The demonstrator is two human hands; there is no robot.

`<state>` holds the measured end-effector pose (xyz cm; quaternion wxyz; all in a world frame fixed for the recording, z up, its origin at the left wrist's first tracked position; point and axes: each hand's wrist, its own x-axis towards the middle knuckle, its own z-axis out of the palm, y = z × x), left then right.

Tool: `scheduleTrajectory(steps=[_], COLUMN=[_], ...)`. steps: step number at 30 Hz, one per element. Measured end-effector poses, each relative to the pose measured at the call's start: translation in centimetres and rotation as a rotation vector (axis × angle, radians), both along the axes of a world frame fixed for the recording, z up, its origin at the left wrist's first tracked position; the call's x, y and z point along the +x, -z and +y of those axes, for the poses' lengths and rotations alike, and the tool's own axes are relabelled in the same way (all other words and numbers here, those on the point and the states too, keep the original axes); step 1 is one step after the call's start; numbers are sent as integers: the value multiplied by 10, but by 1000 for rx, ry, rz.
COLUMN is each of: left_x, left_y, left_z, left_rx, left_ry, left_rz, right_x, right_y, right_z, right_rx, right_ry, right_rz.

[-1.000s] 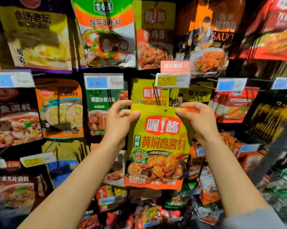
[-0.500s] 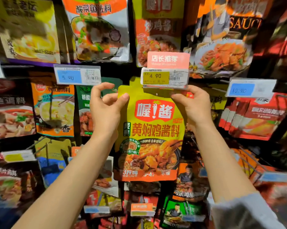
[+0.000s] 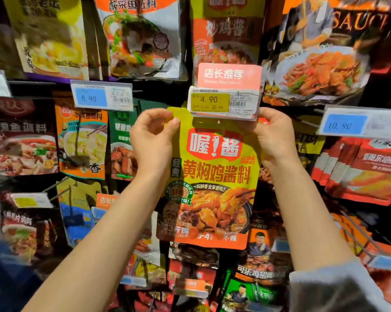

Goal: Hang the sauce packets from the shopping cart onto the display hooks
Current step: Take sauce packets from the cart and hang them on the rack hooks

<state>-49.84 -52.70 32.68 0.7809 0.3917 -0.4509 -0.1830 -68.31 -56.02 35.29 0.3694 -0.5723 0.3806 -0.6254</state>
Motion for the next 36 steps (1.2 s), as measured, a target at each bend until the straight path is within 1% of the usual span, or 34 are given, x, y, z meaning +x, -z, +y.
scheduleTrajectory(steps=[4,11,15,17,19,20,22,23,24,25,26,28,30,32,34,36], left_x=[-5,1,-2,0,5,7,13,15,18,20,22,27,30,31,30,31], left_y=[-1,-4,-2,-1,0,1,6,11,18,26,35,54,69,81,89,97], left_z=[4,1,-7,-15,-25,-30,-37,-39,-40,-39,-36,-34,-32,-32,-33,-36], left_rx=[2,27,63,95,136,163,215,239,261,282,305,359,408,422,401,391], left_ry=[3,-8,13,30,40,39,59,96,143,186,213,232,237,247,246,251], left_rz=[25,111,101,92,44,-9,-169,-244,-305,-356,-399,-470,-507,-518,-505,-466], right_x=[-4,8,5,5,7,9,12,13,15,16,17,16,16,21,31,37], right_y=[-3,-8,0,4,5,4,0,-2,-2,-1,2,21,48,77,105,122], right_z=[2,-4,-11,-18,-25,-28,-36,-40,-44,-47,-49,-47,-28,-6,11,17], right_rx=[41,36,104,112,91,91,131,163,178,154,109,-33,-249,-442,-620,-725], right_ry=[-30,-19,-28,12,63,84,56,6,-8,20,99,341,583,750,804,791], right_rz=[-33,19,-34,-10,41,42,-78,-189,-242,-223,-125,173,390,582,845,1033])
